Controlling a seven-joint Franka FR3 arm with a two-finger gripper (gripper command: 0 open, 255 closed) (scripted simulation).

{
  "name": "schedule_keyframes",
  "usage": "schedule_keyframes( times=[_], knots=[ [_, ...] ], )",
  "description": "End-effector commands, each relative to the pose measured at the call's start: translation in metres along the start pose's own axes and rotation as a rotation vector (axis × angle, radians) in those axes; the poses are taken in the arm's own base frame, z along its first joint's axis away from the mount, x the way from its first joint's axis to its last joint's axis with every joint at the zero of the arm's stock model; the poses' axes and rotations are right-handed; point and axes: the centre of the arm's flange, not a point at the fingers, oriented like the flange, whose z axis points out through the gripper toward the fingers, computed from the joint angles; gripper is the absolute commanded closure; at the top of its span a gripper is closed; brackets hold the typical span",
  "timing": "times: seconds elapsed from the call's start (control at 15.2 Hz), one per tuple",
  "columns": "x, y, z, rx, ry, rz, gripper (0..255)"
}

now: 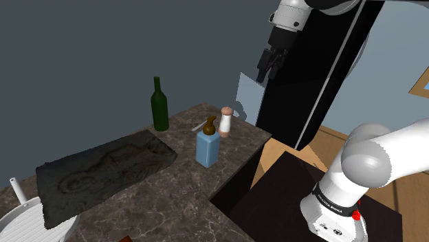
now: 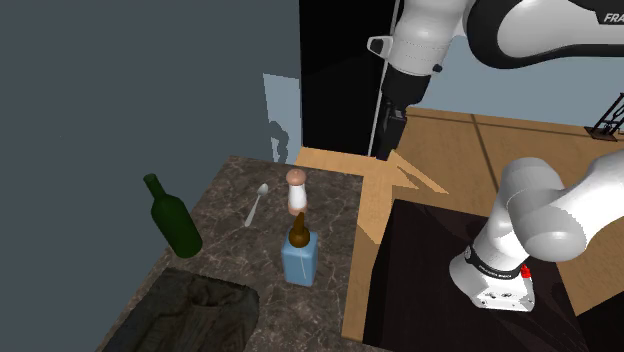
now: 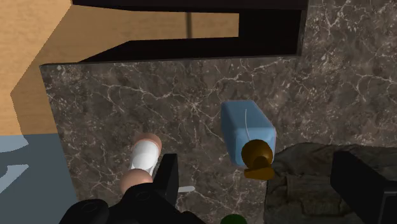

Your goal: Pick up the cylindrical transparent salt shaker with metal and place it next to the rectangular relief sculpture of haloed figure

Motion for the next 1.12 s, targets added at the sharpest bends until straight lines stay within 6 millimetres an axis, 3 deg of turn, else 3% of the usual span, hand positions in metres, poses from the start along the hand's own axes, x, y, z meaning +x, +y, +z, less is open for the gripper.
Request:
schedule_keyframes(
  times=[0.0,1.06],
  knots=[
    [0.0,0.0,0.0,0.0,0.0,0.0,0],
    [0.136,0.061,0.15,-0.134,-0.066,0.043,0]
  ],
)
